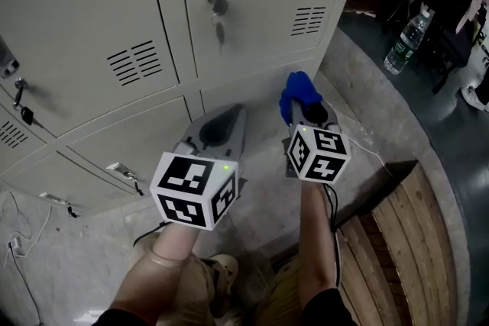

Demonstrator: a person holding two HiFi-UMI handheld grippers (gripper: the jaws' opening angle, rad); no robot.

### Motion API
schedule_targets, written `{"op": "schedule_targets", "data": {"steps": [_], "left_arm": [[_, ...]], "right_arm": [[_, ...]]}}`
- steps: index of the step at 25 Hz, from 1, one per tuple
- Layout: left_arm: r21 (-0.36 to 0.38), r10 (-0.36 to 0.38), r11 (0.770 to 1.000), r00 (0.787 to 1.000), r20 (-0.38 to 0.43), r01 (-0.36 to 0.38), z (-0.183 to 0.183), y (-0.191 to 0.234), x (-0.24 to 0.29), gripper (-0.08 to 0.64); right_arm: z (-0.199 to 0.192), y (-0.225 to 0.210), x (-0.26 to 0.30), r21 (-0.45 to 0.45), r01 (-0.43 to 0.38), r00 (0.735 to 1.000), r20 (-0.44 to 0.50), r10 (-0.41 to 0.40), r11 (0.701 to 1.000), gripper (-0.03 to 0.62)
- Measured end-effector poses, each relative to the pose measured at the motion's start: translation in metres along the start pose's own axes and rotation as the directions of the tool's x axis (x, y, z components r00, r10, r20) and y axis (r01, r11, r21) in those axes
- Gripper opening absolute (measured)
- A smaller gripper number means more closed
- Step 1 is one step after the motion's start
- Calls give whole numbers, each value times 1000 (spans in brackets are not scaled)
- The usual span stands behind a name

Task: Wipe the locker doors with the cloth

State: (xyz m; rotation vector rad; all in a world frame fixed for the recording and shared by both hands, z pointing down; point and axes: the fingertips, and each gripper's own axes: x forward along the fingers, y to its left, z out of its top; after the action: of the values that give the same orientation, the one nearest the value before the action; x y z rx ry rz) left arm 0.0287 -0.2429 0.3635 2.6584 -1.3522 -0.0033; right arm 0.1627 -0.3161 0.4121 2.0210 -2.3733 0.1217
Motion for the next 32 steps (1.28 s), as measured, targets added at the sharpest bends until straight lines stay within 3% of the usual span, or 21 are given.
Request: {"op": "schedule_targets", "data": {"steps": [5,9,15,18,21,27,32], "left_arm": [[-14,66,998,997,41,-66,15,15,-31,6],[-75,136,988,989,52,-132,22,34,-55,6],[-146,170,977,982,77,-157,37,36,-73,6],[-102,151,984,986,73,-143,45,31,-72,6],[-36,162,987,985,62,-159,41,32,-72,6],[26,157,987,986,50,-158,36,39,-65,6],[64,125,990,991,56,-128,35,33,-59,6]], "right_arm": [[-2,52,-10,25,-115,993,-19,115,993,92],[-10,92,-15,54,-193,979,-60,196,980,92],[-37,126,-28,73,-221,964,-138,229,973,92],[-49,144,-31,101,-276,940,-179,290,956,92],[-59,162,-26,59,-329,920,-206,334,943,92],[-77,190,-11,49,-342,912,-222,345,938,92],[-81,189,-3,17,-353,911,-221,348,935,92]]}}
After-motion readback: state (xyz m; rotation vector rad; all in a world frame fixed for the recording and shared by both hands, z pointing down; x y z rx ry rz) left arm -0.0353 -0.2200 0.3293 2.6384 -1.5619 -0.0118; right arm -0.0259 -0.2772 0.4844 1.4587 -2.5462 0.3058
